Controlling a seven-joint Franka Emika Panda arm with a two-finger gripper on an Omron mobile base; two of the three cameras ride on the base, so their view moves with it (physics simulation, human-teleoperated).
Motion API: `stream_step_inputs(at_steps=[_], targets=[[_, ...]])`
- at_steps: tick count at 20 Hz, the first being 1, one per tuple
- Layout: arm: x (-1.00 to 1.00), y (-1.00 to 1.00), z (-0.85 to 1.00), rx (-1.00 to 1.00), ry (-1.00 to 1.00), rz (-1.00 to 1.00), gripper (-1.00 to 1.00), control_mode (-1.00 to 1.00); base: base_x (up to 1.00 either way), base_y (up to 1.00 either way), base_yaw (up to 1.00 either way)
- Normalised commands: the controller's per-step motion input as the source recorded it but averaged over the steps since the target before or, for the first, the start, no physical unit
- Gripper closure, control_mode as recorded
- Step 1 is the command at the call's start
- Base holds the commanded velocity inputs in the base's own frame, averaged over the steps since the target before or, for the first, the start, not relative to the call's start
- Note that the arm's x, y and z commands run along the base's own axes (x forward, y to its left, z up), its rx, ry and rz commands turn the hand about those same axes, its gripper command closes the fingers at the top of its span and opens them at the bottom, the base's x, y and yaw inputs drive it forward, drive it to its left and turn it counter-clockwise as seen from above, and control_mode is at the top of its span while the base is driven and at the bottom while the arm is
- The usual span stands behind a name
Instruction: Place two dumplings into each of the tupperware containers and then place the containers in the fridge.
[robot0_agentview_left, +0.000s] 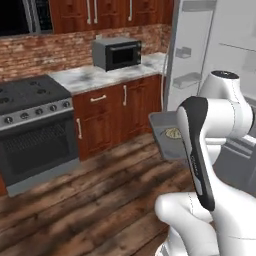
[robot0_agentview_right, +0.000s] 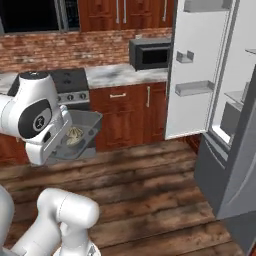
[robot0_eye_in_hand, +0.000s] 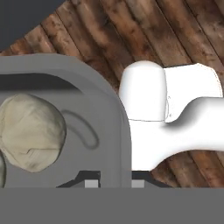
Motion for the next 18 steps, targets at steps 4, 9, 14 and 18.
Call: stream_step_inputs(at_steps=[4, 9, 14, 18], targets=[[0.0, 0.0, 0.0, 0.0, 0.0, 0.0, 1.0, 1.0, 0.48, 0.55, -0.79], [0.0, 0.0, 0.0, 0.0, 0.0, 0.0, 1.0, 1.0, 0.54, 0.6, -0.77], [0.0, 0.0, 0.0, 0.0, 0.0, 0.0, 1.0, 1.0, 0.5, 0.58, -0.79], [0.0, 0.0, 0.0, 0.0, 0.0, 0.0, 1.0, 1.0, 0.52, 0.54, -0.77]])
